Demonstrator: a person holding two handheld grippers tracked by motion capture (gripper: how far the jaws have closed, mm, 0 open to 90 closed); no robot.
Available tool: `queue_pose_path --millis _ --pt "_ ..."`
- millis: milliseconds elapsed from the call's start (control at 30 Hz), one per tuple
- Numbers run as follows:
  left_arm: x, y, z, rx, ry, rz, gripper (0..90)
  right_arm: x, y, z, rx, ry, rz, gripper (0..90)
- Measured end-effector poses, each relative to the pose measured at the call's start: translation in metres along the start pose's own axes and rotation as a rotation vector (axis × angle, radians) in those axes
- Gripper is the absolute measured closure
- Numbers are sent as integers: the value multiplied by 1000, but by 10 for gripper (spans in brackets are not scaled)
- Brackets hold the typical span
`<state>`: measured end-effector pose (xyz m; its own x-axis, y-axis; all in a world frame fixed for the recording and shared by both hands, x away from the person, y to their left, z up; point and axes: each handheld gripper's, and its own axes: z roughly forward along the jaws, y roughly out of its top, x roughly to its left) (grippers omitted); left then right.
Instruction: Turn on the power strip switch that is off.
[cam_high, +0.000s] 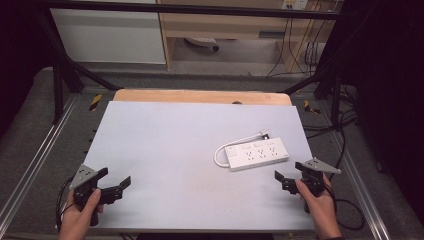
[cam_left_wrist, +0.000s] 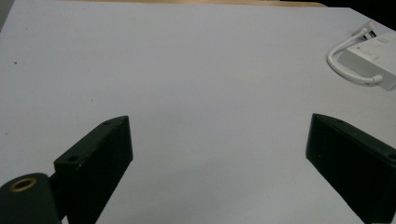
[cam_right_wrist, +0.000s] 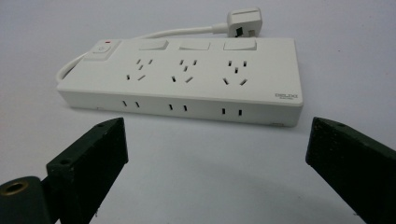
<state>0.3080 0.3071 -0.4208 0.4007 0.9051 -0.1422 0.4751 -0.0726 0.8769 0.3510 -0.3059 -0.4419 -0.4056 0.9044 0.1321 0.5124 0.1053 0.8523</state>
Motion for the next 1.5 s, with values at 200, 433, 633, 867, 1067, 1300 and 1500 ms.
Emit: queue_pose_path --millis 200,433,633,867,1067,1300,1500 --pt "-1 0 2 12 -4 15 72 -1 1 -1 1 -9 -10 55" --pt "-1 0 2 13 -6 15 71 -2 3 -3 5 -27 -31 55" --pt "-2 0 3 13 -13 18 71 -2 4 -5 -1 -16 -36 63" --pt "-2 0 3 13 -18 15 71 0 7 -8 3 5 13 59" --pt "-2 0 3 15 -19 16 71 1 10 -10 -3 12 26 45" --pt "-1 -1 3 19 -18 17 71 4 13 -12 5 11 69 52" --pt "-2 -1 4 20 -26 24 71 8 15 -14 6 8 67 63"
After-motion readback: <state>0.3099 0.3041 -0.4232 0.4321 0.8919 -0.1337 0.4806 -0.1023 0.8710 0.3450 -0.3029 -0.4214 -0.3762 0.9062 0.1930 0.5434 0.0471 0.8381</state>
